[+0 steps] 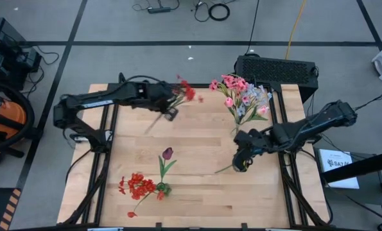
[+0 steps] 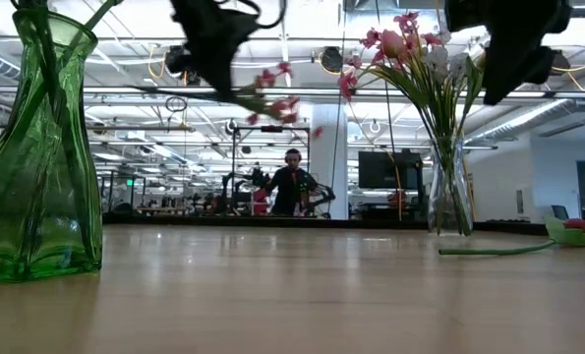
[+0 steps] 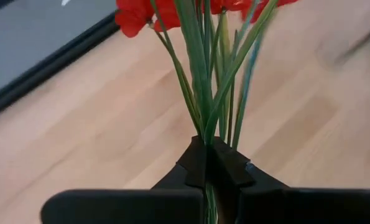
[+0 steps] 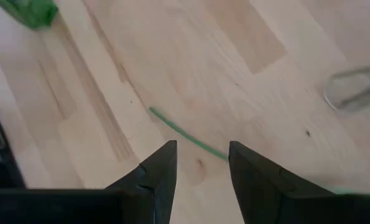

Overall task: Sort flowers into vase by color
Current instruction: Put the red flowers into the green vase

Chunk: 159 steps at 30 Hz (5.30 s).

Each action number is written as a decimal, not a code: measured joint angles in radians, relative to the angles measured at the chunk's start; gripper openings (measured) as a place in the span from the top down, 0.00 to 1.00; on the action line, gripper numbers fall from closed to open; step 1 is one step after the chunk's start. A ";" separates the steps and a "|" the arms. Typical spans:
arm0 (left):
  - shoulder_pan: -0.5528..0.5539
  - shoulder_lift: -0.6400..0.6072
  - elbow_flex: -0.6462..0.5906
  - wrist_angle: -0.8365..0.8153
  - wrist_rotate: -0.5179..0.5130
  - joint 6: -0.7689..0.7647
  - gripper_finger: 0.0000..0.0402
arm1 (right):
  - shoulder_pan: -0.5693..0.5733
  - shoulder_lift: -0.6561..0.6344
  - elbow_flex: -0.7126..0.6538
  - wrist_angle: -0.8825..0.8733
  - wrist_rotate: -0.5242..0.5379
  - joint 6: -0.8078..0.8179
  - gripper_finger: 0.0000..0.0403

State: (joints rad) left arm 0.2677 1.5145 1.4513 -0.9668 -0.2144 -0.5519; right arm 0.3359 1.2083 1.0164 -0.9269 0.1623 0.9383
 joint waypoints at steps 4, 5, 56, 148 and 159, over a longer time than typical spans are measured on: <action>-0.015 -0.059 0.000 -0.205 -0.004 0.018 0.97 | 0.000 0.083 0.000 0.057 -0.001 -0.095 0.66; -0.023 -0.066 0.000 -0.251 -0.015 0.013 0.97 | 0.000 0.104 0.000 0.069 -0.001 -0.108 0.66; -0.277 -0.483 -0.653 1.131 0.165 0.165 0.97 | -0.161 0.320 0.069 1.402 0.307 -0.540 0.66; -0.172 -0.770 -0.652 0.876 0.239 0.166 0.74 | 0.239 0.498 0.120 1.776 0.622 -0.856 1.00; -0.171 -0.770 -0.652 0.787 0.280 0.120 0.74 | 0.204 0.669 0.442 1.448 0.564 -0.821 1.00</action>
State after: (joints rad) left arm 0.0963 0.7444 0.7990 -0.1799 0.0653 -0.4320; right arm 0.5396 1.8778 1.4583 0.5211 0.7261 0.1169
